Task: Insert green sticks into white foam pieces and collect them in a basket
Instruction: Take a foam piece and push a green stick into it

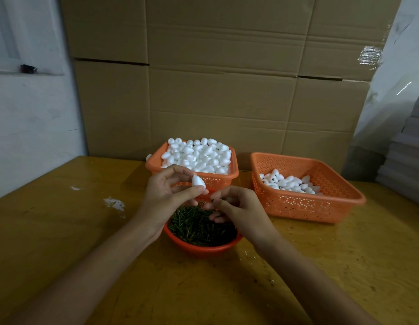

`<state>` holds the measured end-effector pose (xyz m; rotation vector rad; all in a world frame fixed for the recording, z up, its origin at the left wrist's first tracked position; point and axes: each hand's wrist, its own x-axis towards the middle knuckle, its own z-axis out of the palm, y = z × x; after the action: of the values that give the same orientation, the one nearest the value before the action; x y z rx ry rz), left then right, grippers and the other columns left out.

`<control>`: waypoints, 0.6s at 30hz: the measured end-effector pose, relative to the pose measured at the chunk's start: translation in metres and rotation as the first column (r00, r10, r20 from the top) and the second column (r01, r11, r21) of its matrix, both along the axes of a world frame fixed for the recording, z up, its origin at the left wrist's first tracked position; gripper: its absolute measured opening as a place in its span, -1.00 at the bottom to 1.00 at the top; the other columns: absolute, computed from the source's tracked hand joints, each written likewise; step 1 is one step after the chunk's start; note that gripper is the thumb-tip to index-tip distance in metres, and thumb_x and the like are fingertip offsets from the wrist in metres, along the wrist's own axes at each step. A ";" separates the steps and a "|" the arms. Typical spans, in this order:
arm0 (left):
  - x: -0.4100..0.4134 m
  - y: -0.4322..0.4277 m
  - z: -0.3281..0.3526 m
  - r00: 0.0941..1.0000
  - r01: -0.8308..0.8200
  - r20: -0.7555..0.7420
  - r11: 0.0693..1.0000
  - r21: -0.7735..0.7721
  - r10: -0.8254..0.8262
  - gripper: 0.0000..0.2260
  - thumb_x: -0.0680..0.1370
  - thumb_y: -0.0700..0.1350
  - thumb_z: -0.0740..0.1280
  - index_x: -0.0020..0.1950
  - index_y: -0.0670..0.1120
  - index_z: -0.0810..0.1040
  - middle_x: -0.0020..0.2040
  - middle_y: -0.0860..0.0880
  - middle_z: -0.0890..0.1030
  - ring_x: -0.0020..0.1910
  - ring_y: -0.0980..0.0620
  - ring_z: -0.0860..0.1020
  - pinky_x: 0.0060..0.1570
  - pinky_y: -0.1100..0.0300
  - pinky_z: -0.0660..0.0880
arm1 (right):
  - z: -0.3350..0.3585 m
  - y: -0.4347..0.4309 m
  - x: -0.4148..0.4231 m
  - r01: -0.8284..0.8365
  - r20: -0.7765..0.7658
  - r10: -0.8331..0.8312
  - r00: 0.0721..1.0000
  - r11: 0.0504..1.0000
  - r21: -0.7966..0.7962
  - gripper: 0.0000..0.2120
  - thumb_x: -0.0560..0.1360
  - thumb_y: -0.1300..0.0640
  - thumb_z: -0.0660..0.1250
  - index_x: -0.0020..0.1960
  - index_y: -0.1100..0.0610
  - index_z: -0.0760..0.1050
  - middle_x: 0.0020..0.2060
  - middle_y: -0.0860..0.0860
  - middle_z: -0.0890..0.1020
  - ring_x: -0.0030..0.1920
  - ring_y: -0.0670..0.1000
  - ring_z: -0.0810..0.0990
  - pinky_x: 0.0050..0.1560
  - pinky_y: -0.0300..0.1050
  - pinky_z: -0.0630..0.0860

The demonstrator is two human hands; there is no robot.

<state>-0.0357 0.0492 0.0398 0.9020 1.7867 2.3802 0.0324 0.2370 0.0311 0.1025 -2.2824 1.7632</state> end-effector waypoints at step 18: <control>0.004 -0.001 0.003 1.000 -0.007 0.013 1.000 -0.005 0.007 -0.58 0.36 -0.15 0.61 0.13 -0.20 0.57 0.04 -0.17 0.74 0.03 -0.20 0.75 -0.23 0.22 0.65 | 0.000 -0.011 0.005 0.047 -0.096 -0.032 0.995 0.985 0.165 -0.95 0.67 0.14 0.36 0.04 0.09 0.57 -0.09 0.00 0.73 -0.06 0.01 0.71 0.06 0.12 0.63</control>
<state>-0.0317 0.0483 0.0425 0.8789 1.7930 2.3795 0.0376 0.2259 0.0313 0.1661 -2.3446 1.5122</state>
